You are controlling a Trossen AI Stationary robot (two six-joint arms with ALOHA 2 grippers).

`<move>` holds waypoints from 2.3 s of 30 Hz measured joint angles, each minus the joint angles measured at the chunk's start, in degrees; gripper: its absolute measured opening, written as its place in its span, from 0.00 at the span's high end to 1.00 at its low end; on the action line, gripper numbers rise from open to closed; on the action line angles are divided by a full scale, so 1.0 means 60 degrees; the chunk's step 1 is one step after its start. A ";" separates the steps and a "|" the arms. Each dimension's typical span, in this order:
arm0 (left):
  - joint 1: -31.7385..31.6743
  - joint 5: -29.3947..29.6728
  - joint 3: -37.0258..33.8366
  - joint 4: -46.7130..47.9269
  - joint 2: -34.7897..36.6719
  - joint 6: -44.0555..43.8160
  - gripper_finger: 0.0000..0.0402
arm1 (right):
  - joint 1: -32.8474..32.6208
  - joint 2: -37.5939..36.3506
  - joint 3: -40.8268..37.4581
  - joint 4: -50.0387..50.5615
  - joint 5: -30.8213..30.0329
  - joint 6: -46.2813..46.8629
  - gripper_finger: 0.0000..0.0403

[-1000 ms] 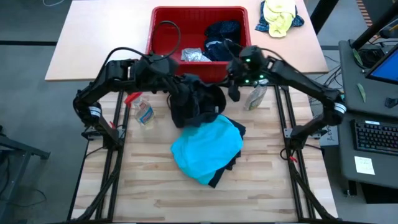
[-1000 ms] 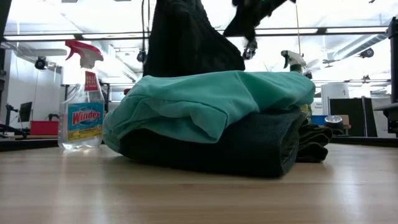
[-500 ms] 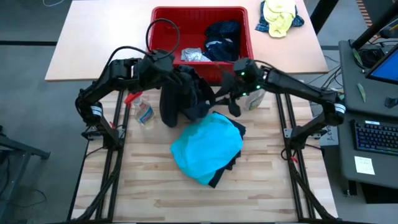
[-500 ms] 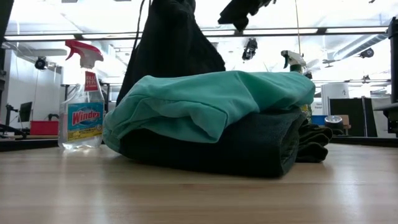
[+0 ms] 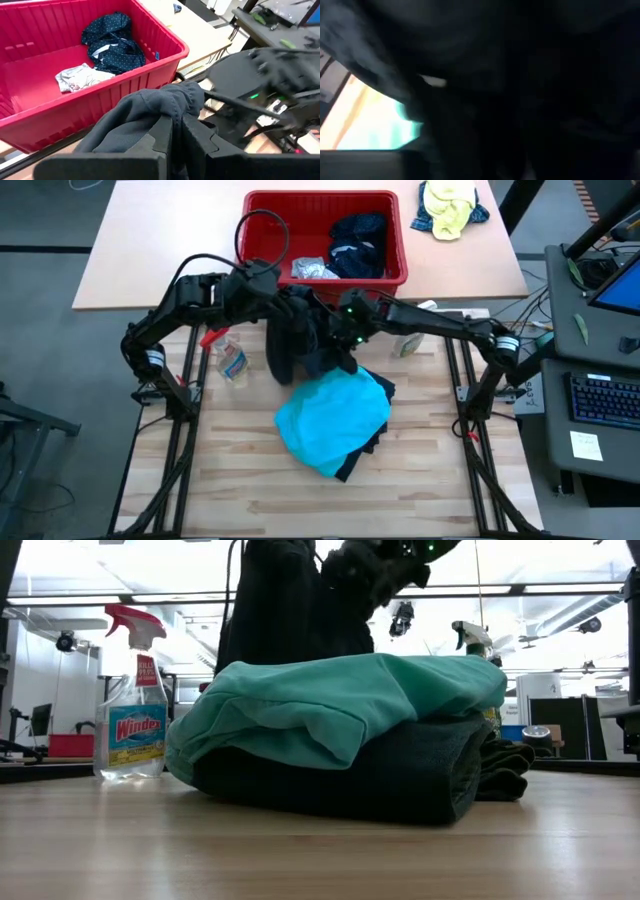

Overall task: Fold Laundry from Bin
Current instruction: Fold the black shorts

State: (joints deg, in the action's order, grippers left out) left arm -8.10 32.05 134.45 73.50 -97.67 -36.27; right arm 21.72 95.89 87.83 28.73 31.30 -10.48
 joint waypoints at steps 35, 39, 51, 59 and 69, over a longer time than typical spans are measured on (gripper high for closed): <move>0.0033 -0.2005 0.0003 0.2050 0.1922 -0.0506 0.77 | 0.0477 -0.3553 0.3261 0.5665 -0.2683 -0.1760 0.98; 0.0029 -0.1594 -0.0004 0.2245 0.1561 -0.0018 0.66 | 0.0661 -0.2870 0.3075 0.5304 -0.1206 -0.1865 0.98; 0.0148 -0.3068 -0.0004 -0.0176 -0.0046 0.5185 0.52 | 0.2052 -0.0630 0.4017 0.3874 0.0997 -0.1216 0.98; -0.0262 -0.3510 -0.0012 -0.0180 -0.0421 0.5553 0.52 | 0.2071 0.0072 0.4470 0.3884 0.1361 -0.1080 0.98; -0.1152 -0.4523 -0.2044 -0.0839 -0.0467 0.6217 0.52 | 0.2071 -0.0163 0.4532 0.3873 0.1368 -0.1275 0.98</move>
State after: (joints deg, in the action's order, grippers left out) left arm -15.01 4.91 122.19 68.47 -100.47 1.03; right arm 34.15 94.91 115.02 51.97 39.51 -18.13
